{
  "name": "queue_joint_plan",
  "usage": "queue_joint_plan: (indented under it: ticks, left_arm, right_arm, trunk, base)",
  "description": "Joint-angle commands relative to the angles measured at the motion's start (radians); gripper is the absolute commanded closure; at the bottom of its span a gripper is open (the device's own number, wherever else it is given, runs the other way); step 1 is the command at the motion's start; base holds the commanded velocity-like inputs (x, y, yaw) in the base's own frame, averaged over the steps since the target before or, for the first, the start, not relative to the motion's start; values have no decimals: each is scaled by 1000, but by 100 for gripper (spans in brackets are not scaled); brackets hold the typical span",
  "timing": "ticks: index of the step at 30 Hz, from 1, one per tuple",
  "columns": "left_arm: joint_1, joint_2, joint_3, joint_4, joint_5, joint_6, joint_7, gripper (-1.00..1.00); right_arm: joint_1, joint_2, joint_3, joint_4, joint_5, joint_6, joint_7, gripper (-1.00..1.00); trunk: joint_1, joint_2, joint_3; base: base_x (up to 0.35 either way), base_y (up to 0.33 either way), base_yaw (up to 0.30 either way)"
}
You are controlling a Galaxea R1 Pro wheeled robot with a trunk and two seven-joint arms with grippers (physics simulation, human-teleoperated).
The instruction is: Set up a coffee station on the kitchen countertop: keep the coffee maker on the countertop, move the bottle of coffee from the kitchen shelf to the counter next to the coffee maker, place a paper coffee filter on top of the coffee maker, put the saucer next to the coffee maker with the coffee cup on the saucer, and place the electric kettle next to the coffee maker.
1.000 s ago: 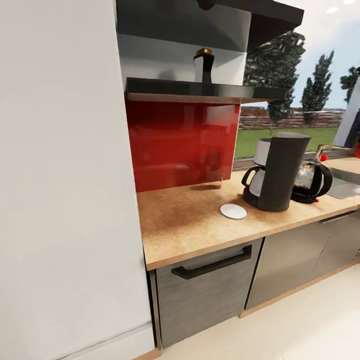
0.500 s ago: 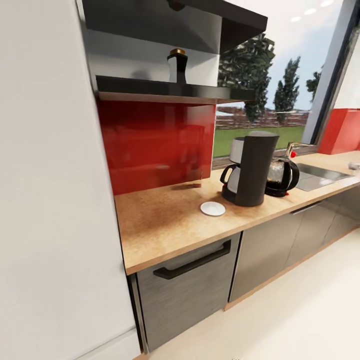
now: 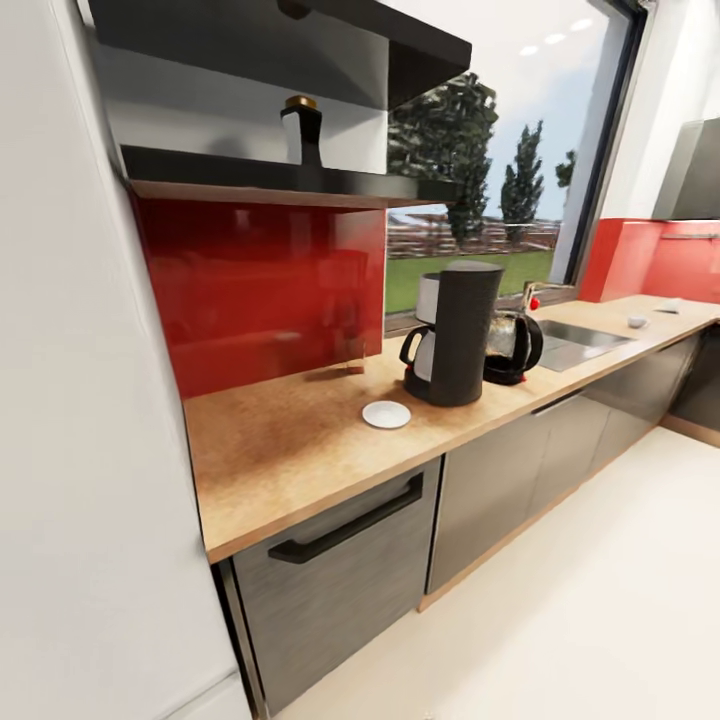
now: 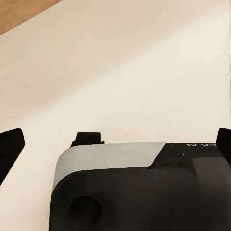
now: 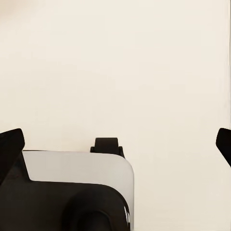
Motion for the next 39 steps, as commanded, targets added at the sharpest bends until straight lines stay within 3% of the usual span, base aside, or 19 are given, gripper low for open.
queue_joint_plan:
  ticks: [1, 19, 39]
  left_arm:
    - [1, 0, 2, -2, 0, -1, 0, -100]
    - [1, 0, 0, -2, 0, -1, 2, -100]
    - [1, 0, 1, -2, 0, -1, 2, -100]
  right_arm:
    - [-1, 0, 0, 1, 0, -3, 0, -100]
    - [-1, 0, 1, 1, 0, -5, -3, -100]
    - [-1, 0, 1, 1, 0, -5, -1, -100]
  trunk:
    - [0, 0, -1]
    - [0, 0, -1]
    - [0, 0, -1]
  base:
    - [7, -8, -252]
    - [104, -134, -90]
    - [3, -4, -240]
